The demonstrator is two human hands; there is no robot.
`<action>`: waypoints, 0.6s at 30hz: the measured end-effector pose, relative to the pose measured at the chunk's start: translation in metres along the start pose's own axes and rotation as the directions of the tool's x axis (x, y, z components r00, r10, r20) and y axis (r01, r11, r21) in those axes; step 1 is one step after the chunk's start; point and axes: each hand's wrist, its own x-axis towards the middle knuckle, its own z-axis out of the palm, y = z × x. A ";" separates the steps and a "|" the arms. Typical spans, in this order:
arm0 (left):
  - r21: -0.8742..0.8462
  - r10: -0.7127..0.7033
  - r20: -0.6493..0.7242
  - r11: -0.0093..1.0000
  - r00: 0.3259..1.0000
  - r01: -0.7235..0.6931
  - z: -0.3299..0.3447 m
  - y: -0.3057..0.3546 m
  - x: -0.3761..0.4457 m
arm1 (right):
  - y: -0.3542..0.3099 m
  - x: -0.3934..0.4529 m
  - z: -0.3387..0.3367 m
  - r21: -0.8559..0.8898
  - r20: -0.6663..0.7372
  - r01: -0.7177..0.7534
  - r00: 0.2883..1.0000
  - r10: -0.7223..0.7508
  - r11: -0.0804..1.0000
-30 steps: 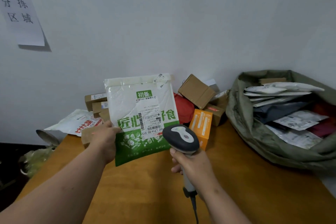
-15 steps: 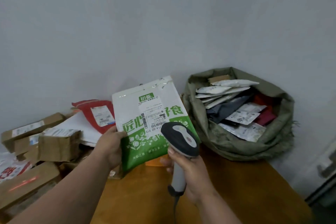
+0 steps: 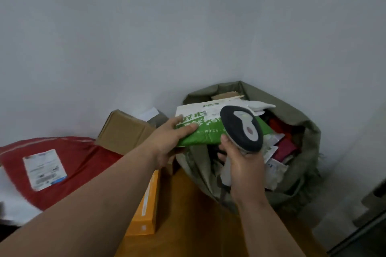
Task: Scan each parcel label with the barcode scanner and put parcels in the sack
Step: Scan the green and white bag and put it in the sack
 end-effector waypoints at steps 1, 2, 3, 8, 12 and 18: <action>0.051 0.000 0.017 0.999 1.000 -0.001 0.010 0.005 0.015 | -0.002 0.020 -0.002 -0.010 -0.007 0.010 1.000 -0.010 1.000; 0.118 0.004 0.042 0.993 0.999 -0.009 0.019 0.008 0.030 | -0.002 0.041 -0.004 -0.017 -0.009 0.017 1.000 -0.017 1.000; 0.193 0.008 0.050 0.981 0.999 -0.018 0.025 0.010 0.045 | 0.000 0.061 -0.006 -0.017 -0.010 0.016 1.000 -0.016 1.000; 0.556 0.144 -0.081 0.828 0.986 -0.075 0.046 0.006 0.118 | 0.019 0.135 -0.008 0.012 0.030 -0.064 0.998 0.063 0.998; 0.715 0.249 -0.097 0.691 0.964 -0.106 0.067 0.004 0.162 | 0.036 0.161 -0.014 0.015 0.098 -0.137 0.986 0.135 0.990; 0.847 0.130 -0.055 0.530 0.990 -0.023 0.099 0.000 0.228 | 0.046 0.185 -0.031 0.045 0.122 -0.223 0.969 0.216 0.974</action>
